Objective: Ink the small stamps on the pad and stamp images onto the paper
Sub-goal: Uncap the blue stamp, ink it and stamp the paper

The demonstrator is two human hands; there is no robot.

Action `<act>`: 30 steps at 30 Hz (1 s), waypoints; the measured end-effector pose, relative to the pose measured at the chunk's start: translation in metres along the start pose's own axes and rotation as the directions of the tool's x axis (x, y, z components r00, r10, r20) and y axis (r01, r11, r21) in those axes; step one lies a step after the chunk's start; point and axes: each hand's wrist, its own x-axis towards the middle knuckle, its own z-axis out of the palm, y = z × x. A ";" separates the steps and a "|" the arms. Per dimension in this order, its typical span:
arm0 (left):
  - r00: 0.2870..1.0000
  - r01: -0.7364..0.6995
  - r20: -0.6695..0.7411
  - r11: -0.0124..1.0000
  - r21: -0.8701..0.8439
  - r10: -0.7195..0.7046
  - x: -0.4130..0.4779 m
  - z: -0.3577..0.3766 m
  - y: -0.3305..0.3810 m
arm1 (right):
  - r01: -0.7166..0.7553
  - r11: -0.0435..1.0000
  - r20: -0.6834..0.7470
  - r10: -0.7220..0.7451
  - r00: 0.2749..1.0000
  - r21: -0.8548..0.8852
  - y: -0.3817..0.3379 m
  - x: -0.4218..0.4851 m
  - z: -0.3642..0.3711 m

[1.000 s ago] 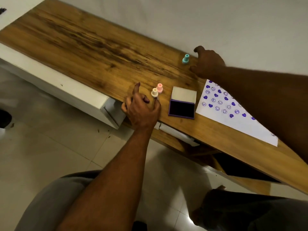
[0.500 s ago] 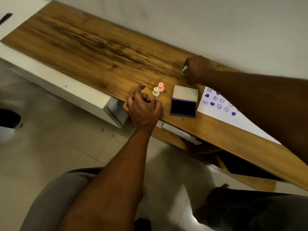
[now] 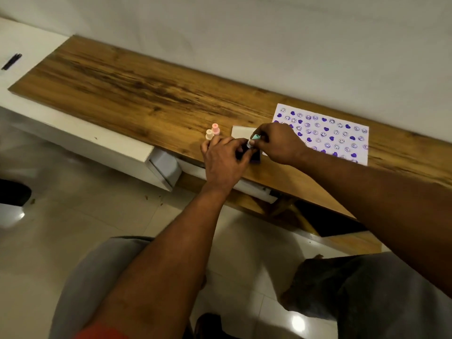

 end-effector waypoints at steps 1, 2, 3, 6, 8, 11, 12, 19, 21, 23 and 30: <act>1.000 -0.010 0.008 1.000 0.000 0.010 -0.002 0.000 0.002 | -0.008 1.000 -0.007 0.008 1.000 0.017 0.002 -0.005 0.000; 1.000 -0.016 0.020 1.000 0.004 0.015 -0.004 0.000 0.004 | -0.012 0.999 -0.007 0.013 1.000 0.030 0.005 -0.009 0.000; 0.999 -0.023 0.036 1.000 0.009 0.023 -0.005 0.000 0.005 | -0.014 0.999 -0.001 0.014 1.000 0.041 0.007 -0.012 0.000; 0.996 -0.059 0.068 0.998 0.008 0.058 -0.004 -0.001 0.005 | 0.002 0.998 0.013 -0.002 1.000 0.056 0.012 -0.016 0.001; 0.996 -0.069 0.059 0.998 0.006 0.069 -0.003 -0.002 0.002 | 0.024 0.999 -0.008 -0.023 1.000 0.041 0.012 -0.015 0.004; 0.998 -0.067 0.017 0.998 0.013 0.066 -0.002 -0.002 -0.003 | 0.059 0.977 -0.056 -0.072 0.996 -0.205 0.010 -0.009 0.009; 0.998 -0.062 0.009 0.998 0.014 0.062 -0.002 -0.002 -0.005 | 0.053 0.957 -0.055 -0.072 0.996 -0.286 0.009 -0.005 0.011; 1.000 -0.013 0.023 1.000 -0.023 0.014 -0.001 0.002 -0.022 | 0.190 0.939 0.119 -0.162 0.980 -0.287 0.006 0.017 0.021; 1.000 0.001 0.030 0.999 -0.035 0.000 -0.002 0.002 -0.027 | 0.215 0.938 0.133 -0.185 0.974 -0.272 0.005 0.019 0.024; 0.999 0.012 0.030 0.999 -0.042 -0.011 -0.002 0.002 -0.033 | 0.233 0.939 0.137 -0.204 0.969 -0.252 0.003 0.020 0.029; 0.997 0.083 0.007 0.996 -0.027 -0.083 -0.006 -0.002 -0.062 | 0.301 0.920 0.098 -0.286 0.953 -0.250 -0.009 0.026 0.033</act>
